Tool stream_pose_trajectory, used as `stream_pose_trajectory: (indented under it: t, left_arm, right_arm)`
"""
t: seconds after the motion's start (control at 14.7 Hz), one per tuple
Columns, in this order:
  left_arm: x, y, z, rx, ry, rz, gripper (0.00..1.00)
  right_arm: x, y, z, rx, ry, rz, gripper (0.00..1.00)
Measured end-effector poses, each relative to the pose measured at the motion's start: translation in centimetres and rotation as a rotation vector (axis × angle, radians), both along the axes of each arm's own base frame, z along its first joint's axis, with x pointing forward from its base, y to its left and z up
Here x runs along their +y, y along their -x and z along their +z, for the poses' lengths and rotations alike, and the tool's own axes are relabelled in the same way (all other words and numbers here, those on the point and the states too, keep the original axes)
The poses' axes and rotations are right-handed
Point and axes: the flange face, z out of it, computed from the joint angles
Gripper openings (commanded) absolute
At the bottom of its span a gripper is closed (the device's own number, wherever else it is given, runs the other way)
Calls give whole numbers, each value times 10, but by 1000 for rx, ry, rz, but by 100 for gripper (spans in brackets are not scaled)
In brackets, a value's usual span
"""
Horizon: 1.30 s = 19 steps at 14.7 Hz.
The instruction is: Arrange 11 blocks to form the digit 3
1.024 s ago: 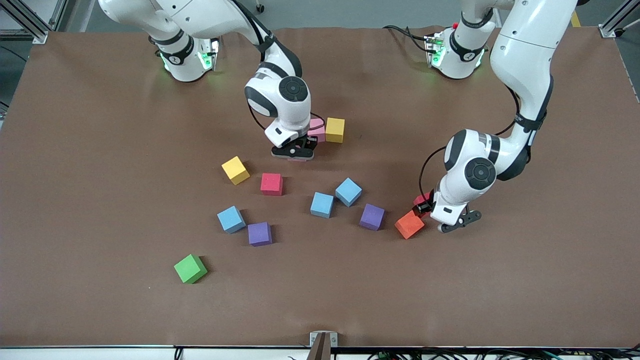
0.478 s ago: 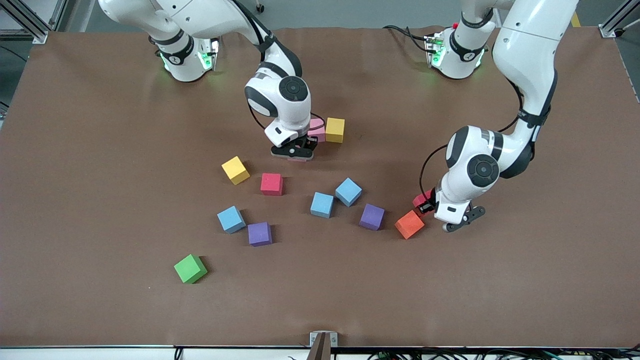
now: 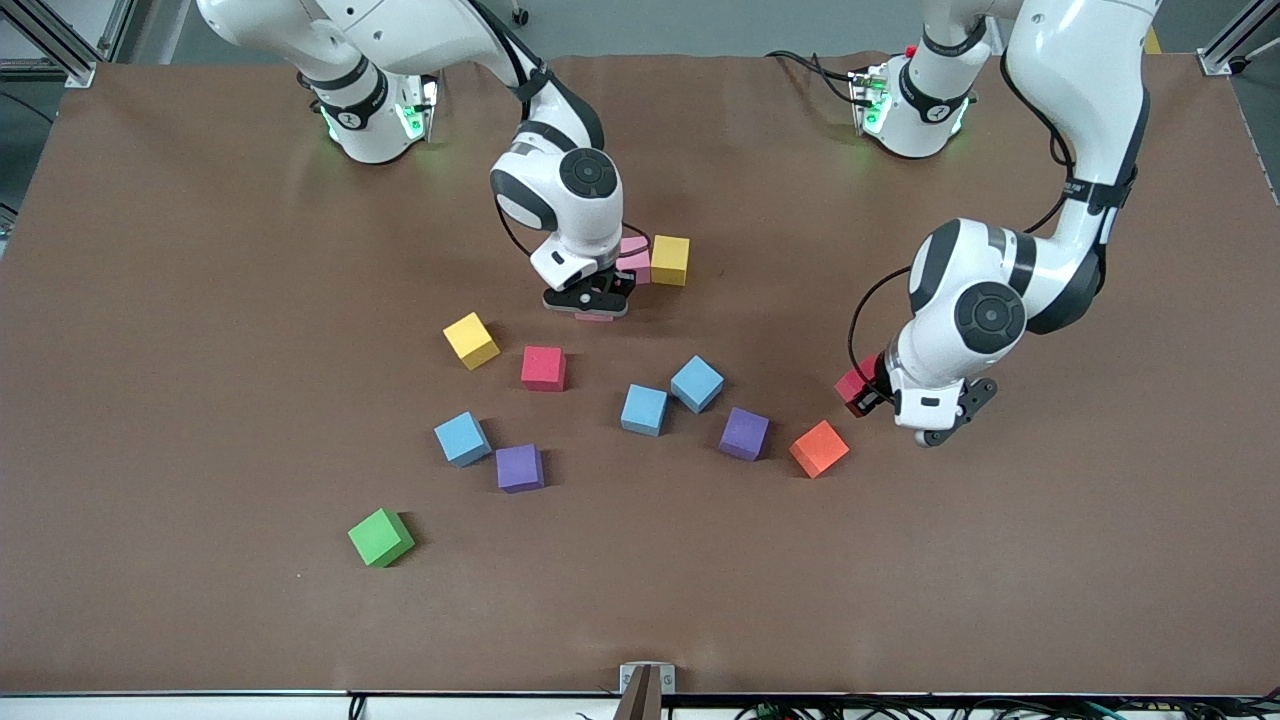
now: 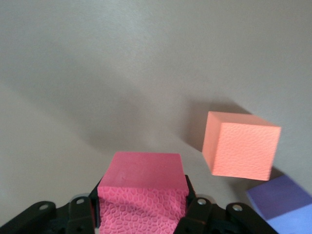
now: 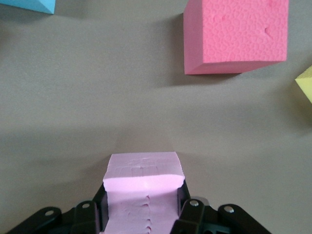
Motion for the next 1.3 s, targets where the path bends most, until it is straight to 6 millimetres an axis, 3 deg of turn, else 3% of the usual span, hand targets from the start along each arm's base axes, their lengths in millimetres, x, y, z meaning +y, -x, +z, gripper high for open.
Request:
stream_pose_trajectory:
  t: [0.55, 0.89, 1.3]
  left_arm:
    - [-44, 7, 24, -32, 18, 303, 34]
    - [-73, 9, 17, -78, -9, 533, 34]
    - [-77, 4, 14, -93, -17, 617, 34]
  right_arm:
    - [3, 4, 0, -3, 1, -11, 0]
    - [5, 6, 0, -4, 2, -7, 0]
    - [5, 7, 0, -4, 2, -7, 2]
